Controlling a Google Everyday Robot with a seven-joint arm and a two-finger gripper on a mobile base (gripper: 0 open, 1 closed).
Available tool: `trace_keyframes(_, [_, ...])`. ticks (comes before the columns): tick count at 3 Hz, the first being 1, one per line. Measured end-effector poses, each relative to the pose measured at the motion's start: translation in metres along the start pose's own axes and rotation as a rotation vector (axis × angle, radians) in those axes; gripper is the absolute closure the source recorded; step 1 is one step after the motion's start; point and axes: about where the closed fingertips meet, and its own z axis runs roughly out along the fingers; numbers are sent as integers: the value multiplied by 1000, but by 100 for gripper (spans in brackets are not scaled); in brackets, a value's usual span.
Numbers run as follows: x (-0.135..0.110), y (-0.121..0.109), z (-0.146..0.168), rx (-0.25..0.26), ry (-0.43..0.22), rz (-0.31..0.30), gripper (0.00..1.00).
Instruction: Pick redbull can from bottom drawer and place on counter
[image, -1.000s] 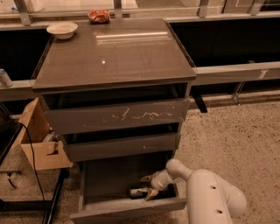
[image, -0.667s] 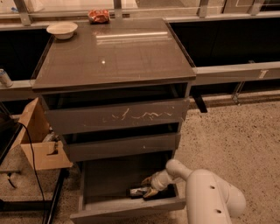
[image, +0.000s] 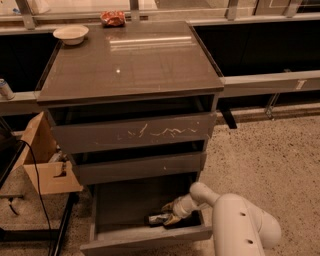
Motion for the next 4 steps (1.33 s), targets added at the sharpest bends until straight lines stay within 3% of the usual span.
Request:
trace_keyframes(1, [0, 0, 0, -1, 0, 0, 100])
trace_keyframes(2, [-26, 2, -19, 9, 5, -18, 100])
trace_keyframes(4, [-121, 2, -103, 58, 96, -123, 100])
